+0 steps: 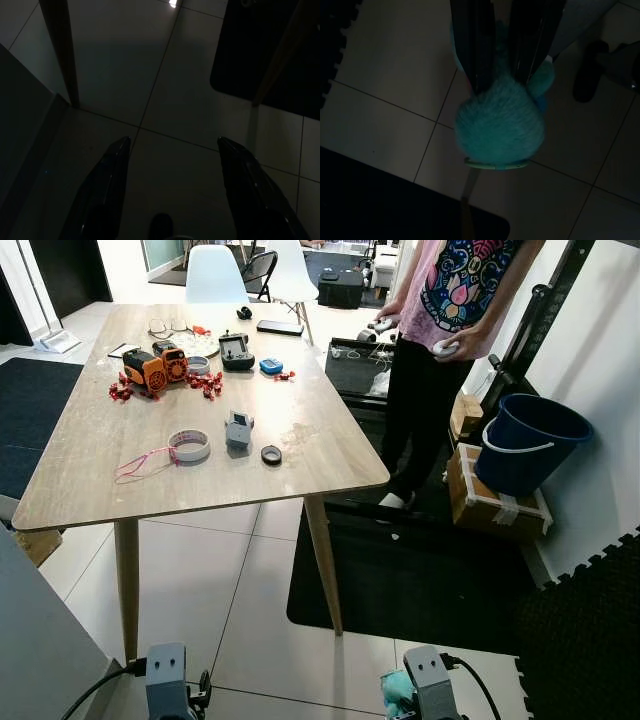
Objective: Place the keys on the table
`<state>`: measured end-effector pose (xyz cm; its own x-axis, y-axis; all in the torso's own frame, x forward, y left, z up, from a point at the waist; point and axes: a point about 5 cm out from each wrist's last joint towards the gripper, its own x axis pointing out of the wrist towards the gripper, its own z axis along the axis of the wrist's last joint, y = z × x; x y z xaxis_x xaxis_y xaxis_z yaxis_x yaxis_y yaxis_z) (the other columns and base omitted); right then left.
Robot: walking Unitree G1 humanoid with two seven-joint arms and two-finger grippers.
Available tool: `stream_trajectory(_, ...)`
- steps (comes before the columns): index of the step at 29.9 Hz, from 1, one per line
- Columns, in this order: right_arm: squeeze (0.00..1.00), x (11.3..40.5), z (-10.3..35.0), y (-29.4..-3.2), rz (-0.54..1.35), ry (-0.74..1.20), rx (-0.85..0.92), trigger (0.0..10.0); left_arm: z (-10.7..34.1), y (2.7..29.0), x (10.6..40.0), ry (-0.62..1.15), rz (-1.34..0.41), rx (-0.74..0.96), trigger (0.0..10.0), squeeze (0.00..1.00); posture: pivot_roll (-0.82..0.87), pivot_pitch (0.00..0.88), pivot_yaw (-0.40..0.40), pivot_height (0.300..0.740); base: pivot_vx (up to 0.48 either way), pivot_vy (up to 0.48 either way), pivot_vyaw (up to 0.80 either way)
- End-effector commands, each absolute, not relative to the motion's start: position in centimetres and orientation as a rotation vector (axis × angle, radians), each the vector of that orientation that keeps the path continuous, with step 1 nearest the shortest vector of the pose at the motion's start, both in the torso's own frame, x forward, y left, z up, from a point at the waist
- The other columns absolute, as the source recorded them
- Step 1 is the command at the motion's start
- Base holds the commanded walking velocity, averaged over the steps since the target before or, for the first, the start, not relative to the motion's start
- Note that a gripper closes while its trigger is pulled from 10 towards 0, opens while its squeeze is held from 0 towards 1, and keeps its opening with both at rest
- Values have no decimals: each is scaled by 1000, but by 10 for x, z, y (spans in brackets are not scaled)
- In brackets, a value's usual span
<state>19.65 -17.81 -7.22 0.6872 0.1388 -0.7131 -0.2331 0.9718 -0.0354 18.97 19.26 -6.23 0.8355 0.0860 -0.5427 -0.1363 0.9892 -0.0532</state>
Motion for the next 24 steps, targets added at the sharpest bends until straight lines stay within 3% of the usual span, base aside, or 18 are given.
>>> stream_trajectory(1,0,195,-73,-182,197,802,-131,10000,-65,188,187,584,121,-109,10000,0,43,60,-63,740,0,0,0)
stream_trajectory(24,0,194,-74,-182,201,805,-141,10000,-66,190,186,590,136,-85,10000,0,49,50,-66,740,0,0,0)
